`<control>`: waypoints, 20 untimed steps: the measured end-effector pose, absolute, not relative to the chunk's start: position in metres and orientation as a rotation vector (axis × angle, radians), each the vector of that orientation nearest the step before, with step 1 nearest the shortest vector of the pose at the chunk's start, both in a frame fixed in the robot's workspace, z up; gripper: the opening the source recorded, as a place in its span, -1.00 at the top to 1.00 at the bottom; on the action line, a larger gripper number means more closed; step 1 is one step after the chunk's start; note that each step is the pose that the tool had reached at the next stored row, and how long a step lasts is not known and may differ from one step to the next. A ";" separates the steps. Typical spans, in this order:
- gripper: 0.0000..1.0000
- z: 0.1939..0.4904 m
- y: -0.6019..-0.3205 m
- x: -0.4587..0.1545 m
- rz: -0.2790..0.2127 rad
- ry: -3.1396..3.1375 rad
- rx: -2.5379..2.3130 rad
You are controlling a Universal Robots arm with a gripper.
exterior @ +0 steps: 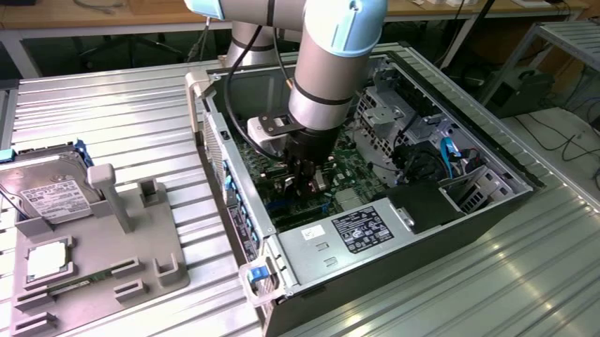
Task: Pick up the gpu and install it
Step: 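Insert the gpu into the slot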
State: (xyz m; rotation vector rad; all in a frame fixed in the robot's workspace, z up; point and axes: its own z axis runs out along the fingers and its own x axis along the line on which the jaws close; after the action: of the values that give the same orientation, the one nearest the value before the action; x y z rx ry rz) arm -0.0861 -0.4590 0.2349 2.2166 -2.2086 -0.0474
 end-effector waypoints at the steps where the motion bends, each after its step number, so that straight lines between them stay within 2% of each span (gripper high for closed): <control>1: 0.43 0.235 -0.459 -0.086 -0.047 -2.209 2.217; 20: 0.43 0.230 -0.458 -0.086 -0.049 -2.207 2.215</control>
State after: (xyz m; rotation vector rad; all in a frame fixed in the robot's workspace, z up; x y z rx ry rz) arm -0.0861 -0.4582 0.2296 2.2152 -2.2068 -0.0489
